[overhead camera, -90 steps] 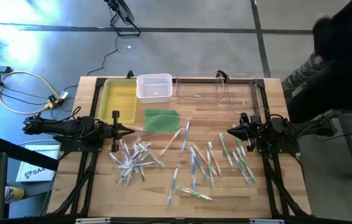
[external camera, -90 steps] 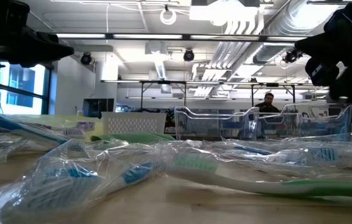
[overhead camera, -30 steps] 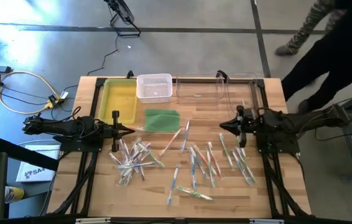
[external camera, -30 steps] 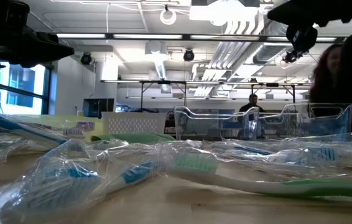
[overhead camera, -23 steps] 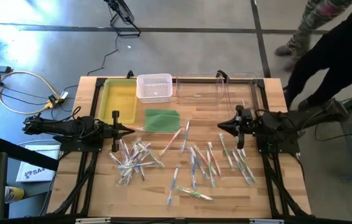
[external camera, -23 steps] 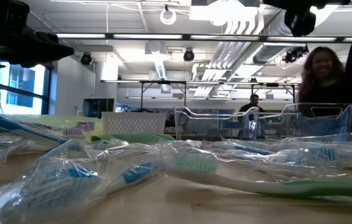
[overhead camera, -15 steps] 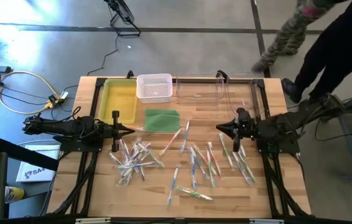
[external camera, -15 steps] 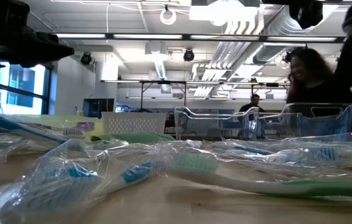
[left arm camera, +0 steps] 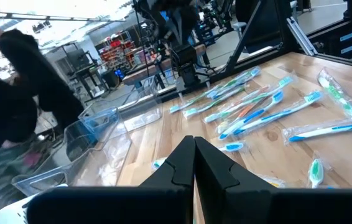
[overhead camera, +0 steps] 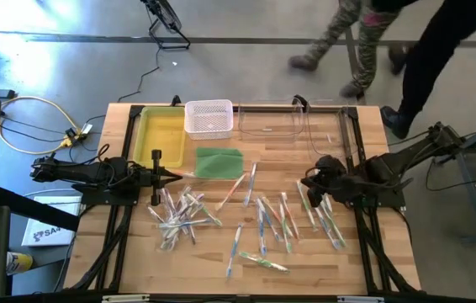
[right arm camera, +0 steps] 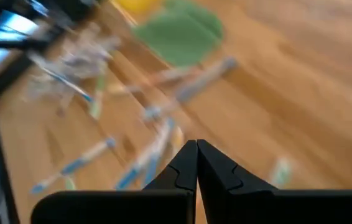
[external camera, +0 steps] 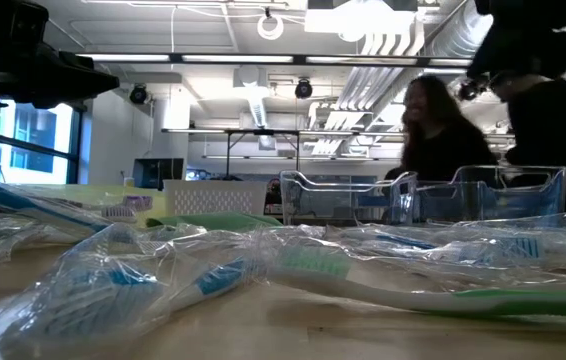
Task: Pick & Place Toothbrushes
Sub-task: Put the green toothbrush into the right transparent bin
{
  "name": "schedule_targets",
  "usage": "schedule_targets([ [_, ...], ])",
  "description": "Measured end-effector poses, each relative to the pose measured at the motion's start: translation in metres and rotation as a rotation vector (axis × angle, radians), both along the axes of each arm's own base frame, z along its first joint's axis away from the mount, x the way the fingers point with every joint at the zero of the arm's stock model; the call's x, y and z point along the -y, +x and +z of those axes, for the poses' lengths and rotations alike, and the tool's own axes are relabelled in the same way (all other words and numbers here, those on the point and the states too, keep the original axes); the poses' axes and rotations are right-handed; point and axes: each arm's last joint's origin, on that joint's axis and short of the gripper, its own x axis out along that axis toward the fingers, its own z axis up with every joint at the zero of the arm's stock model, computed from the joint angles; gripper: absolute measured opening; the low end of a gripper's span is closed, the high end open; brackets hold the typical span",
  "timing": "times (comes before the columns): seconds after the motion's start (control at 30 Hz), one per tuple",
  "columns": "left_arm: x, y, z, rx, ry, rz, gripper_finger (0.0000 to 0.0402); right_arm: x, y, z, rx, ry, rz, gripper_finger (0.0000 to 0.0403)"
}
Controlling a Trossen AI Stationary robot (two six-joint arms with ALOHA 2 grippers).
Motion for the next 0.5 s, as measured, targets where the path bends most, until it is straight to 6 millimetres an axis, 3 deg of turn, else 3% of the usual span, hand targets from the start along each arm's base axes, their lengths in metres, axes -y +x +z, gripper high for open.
schedule_targets([
  [0.27,0.0,0.0,0.0,0.0,0.0,0.0,0.0003,0.001,-0.009,-0.022,-0.253,0.121,-0.174,0.0002],
  [0.5,0.0,0.0,0.0,0.0,0.0,0.0,0.0003,-0.001,-0.005,-0.031,-0.327,0.097,-0.195,0.0002],
])
